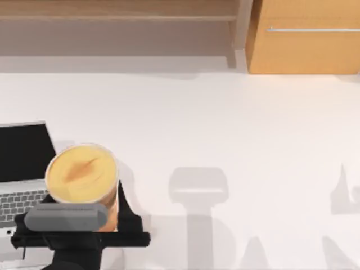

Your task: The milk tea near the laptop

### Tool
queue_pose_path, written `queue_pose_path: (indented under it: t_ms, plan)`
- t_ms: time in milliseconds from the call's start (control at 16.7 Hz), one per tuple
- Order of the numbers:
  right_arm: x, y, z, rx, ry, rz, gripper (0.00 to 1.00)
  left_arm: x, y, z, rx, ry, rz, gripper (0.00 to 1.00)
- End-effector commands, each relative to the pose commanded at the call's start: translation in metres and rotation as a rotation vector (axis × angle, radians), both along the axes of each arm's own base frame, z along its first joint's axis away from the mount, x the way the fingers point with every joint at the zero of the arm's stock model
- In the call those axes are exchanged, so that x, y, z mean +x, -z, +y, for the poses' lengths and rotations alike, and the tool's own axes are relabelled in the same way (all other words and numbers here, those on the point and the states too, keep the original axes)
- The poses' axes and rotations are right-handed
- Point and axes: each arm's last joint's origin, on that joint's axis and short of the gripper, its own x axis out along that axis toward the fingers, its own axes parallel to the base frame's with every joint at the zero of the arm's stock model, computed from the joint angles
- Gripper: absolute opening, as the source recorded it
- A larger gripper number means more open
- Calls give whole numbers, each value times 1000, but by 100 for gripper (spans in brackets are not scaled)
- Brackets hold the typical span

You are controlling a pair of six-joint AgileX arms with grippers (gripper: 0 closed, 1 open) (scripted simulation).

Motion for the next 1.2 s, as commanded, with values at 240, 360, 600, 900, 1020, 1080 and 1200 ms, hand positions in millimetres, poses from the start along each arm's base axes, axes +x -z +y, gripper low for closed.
queue_pose_path:
  t_ms: [240,360,600,900,1020,1080,1200]
  plan:
    - [0,0,0,0,0,0,100,0,0,0,0,0,0,23]
    - [0,0,0,0,0,0,100,0,0,0,0,0,0,38]
    - [0,0,0,0,0,0,100,0,0,0,0,0,0,68]
    - [0,0,0,0,0,0,100,0,0,0,0,0,0,100]
    - [0,0,0,0,0,0,100,0,0,0,0,0,0,100]
    - [0,0,0,0,0,0,100,0,0,0,0,0,0,100]
    - [0,0,0,0,0,0,100,0,0,0,0,0,0,100]
